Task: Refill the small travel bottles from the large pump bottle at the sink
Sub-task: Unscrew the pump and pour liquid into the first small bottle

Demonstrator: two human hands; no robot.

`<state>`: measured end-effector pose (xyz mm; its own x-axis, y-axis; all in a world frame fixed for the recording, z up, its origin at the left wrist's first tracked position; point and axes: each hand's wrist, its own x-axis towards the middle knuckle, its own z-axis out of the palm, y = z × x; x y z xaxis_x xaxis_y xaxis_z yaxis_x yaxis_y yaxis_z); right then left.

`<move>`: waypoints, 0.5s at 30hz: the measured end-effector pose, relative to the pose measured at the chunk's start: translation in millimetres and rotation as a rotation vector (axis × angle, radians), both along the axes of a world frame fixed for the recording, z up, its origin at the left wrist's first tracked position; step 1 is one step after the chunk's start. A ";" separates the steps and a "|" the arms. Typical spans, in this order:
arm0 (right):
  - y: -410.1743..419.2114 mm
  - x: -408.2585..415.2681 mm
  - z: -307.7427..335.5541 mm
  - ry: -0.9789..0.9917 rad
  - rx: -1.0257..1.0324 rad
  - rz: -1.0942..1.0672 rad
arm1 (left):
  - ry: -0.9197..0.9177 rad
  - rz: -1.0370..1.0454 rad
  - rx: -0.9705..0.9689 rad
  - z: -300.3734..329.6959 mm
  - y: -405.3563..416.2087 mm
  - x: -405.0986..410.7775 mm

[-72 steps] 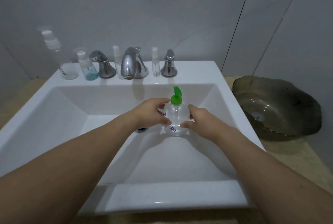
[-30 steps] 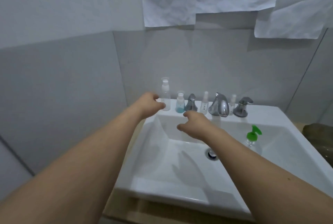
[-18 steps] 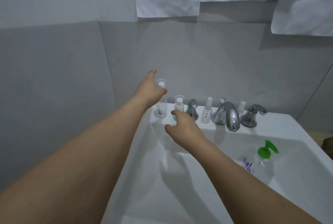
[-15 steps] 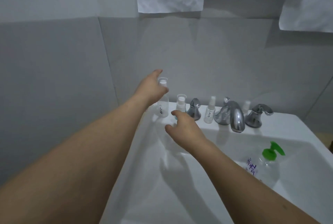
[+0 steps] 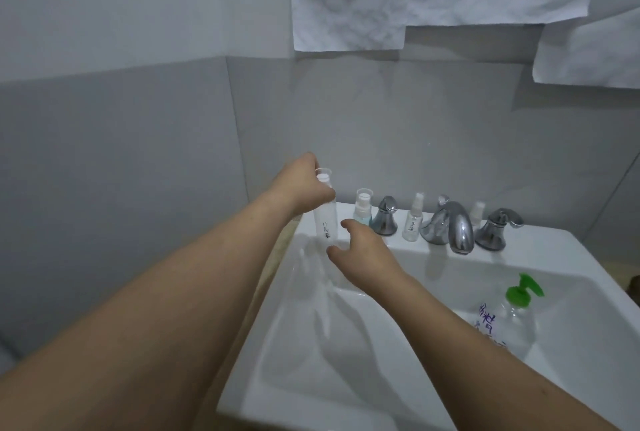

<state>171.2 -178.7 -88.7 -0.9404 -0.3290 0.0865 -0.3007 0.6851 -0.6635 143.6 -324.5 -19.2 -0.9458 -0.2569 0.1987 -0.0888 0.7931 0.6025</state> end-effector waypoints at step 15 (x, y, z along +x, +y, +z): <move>70.4 75.8 -56.4 -0.049 0.083 -0.097 | -0.198 -0.367 0.284 -68.2 52.5 98.9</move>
